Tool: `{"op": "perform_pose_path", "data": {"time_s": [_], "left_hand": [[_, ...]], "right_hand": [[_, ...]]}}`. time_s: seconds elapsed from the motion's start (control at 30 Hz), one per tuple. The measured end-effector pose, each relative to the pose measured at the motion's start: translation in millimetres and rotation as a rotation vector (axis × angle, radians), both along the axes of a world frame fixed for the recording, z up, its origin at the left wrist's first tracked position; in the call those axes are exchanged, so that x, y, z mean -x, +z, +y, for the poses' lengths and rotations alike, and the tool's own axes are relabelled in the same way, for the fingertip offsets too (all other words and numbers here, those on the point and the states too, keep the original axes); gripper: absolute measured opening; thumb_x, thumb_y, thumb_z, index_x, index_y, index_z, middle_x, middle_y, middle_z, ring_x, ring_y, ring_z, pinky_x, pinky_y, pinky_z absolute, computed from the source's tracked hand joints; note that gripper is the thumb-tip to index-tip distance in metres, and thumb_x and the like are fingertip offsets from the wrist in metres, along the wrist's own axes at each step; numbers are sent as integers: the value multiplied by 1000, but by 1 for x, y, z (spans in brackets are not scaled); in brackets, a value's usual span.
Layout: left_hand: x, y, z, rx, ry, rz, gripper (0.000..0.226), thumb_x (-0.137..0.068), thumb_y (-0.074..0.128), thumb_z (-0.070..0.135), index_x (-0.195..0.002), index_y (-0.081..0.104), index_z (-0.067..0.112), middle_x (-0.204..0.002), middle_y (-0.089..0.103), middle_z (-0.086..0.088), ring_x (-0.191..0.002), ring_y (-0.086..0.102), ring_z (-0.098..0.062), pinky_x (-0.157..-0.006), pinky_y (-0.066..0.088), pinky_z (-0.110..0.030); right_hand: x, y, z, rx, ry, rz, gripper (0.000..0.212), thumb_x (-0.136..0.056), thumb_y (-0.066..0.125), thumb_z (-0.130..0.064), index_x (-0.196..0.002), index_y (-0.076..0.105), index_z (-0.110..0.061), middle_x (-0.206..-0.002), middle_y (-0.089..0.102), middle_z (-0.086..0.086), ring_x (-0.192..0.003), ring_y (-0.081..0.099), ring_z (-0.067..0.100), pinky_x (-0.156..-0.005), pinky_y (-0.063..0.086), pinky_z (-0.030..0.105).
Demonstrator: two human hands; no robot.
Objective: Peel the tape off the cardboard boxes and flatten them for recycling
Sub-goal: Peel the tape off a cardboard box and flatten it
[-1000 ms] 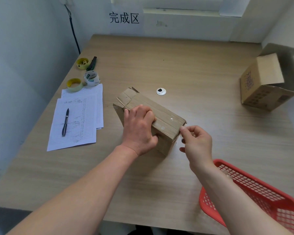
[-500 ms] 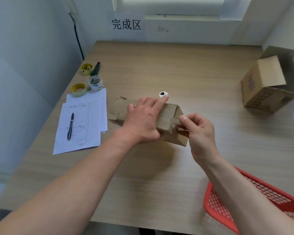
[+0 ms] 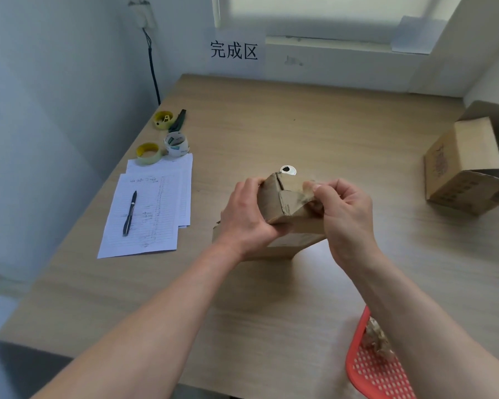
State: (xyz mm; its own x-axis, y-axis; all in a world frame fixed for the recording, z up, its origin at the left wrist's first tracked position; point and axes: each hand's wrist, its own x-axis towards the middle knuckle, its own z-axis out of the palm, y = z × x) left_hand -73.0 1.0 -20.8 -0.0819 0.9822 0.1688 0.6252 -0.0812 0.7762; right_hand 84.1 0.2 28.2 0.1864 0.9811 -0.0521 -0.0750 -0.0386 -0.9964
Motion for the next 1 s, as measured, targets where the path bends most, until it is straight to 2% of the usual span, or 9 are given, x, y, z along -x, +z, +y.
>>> {"op": "perform_pose_path", "data": {"time_s": [0.13, 0.27, 0.37, 0.43, 0.53, 0.67, 0.8, 0.9, 1.0], "left_hand": [[-6, -2, -1, 73, 42, -74, 80, -48, 81, 50, -117, 45, 32, -115, 53, 8, -104, 56, -12, -88, 52, -38], [-11, 0, -2, 145, 38, -110, 79, -44, 79, 52, -114, 44, 36, -114, 54, 8, -101, 57, -10, -89, 52, -34], [-11, -1, -2, 208, 29, -155, 79, -42, 80, 53, -110, 45, 37, -110, 58, 8, -97, 60, -10, -87, 54, -36], [-9, -2, -1, 232, 20, -169, 82, -41, 81, 54, -113, 47, 34, -110, 60, 7, -98, 61, -11, -87, 55, -38], [-5, 1, 1, 262, 10, -181, 83, -45, 83, 51, -117, 49, 29, -111, 61, 5, -98, 63, -12, -87, 55, -38], [-3, 8, 3, 296, -13, -198, 83, -46, 79, 46, -120, 49, 26, -110, 60, 6, -98, 62, -13, -85, 56, -41], [-2, 7, 8, 326, -7, -197, 82, -46, 85, 43, -118, 50, 26, -108, 62, 6, -98, 63, -16, -86, 56, -44], [2, 3, 10, 340, -29, -194, 79, -56, 95, 33, -119, 49, 22, -110, 61, 5, -101, 62, -15, -90, 55, -42], [9, -1, 10, 347, -42, -193, 79, -60, 95, 30, -122, 48, 21, -113, 59, 7, -104, 59, -14, -92, 53, -39]], "right_hand": [[-2, -2, -1, -76, 79, -51, 34, -90, 54, 4, -61, 51, -13, -108, 74, 8, -104, 67, 4, -84, 47, 26], [-8, -2, 2, -98, 87, -43, 24, -78, 58, -10, -56, 53, -20, -80, 72, 15, -72, 61, 14, -64, 44, 23], [-12, -5, 6, -113, 67, 12, 17, -70, 61, -8, -63, 49, -17, -66, 54, 18, -66, 57, 23, -61, 41, 31], [-17, -7, 8, -156, 187, -109, 18, -68, 66, -9, -78, 57, -21, -73, 55, 11, -70, 53, 21, -64, 41, 31], [-28, -6, 11, -247, 465, -415, 53, -64, 72, -15, -114, 66, -31, -87, 58, 0, -76, 54, 10, -70, 44, 18], [-29, -11, 18, -371, 447, -714, 27, -74, 79, -10, -96, 79, -25, -87, 59, -5, -78, 56, 4, -68, 38, 8], [-30, -14, 18, -320, 461, -587, 23, -80, 78, 0, -81, 78, -24, -92, 61, -2, -81, 58, 2, -71, 41, 9], [-30, -8, 16, -167, 531, -353, 20, -71, 75, -3, -66, 75, -23, -96, 62, 0, -87, 61, 3, -73, 46, 13], [-35, -5, 25, -8, 416, -83, 13, -62, 62, -6, -57, 65, -17, -93, 67, 6, -87, 66, 8, -69, 50, 16]]}}
